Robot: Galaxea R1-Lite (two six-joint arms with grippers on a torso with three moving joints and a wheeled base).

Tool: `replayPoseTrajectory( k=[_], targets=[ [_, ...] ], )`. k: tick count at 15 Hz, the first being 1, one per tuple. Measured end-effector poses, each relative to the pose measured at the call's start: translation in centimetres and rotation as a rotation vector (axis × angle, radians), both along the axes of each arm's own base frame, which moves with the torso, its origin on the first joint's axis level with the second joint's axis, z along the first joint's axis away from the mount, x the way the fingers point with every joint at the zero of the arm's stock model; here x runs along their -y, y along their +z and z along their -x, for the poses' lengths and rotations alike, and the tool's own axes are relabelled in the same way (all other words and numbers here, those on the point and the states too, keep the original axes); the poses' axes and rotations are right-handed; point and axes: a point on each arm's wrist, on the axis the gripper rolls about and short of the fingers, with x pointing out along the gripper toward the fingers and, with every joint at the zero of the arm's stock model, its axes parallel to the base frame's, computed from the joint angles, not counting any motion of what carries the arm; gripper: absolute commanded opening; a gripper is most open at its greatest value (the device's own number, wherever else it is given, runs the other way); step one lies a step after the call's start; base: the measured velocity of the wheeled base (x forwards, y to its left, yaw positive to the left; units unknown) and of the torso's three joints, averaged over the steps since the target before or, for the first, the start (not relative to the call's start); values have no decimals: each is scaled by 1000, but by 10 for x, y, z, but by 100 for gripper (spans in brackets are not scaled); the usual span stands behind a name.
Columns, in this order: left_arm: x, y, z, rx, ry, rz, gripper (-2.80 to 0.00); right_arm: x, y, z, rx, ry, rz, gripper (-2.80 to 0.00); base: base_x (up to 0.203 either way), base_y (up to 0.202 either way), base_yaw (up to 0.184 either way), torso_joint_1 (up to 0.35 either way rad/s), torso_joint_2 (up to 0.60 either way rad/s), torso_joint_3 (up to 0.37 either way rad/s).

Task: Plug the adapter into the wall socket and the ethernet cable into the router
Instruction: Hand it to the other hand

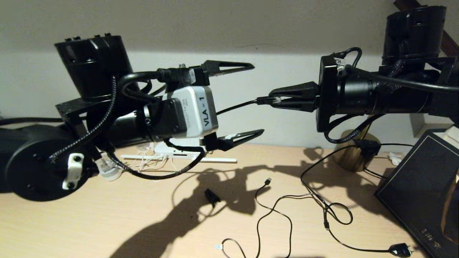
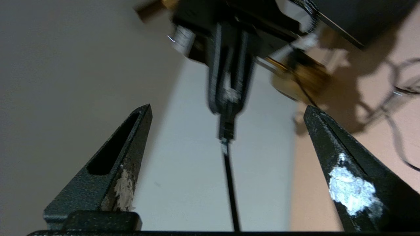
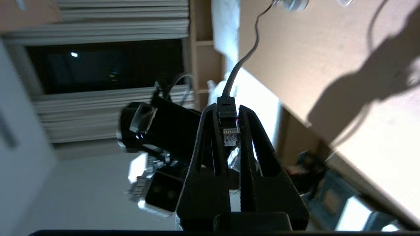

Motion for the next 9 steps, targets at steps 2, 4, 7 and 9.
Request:
replayPoseTrajectory(
  k=[2,4,7,9],
  targets=[
    [3,0,-3,39,-31,20,0,10,2,-5,-56,39,-34,-280,0,0,0,0,0,0],
    [7,1,-7,71,-79,33,0,15,7,-7,-108,68,-69,-280,0,0,0,0,0,0],
    [11,0,-12,84,-97,37,0,18,12,-8,-122,100,-88,-280,0,0,0,0,0,0],
    [13,4,-15,112,-99,54,0,17,13,-8,-131,115,-91,-280,0,0,0,0,0,0]
  ],
)
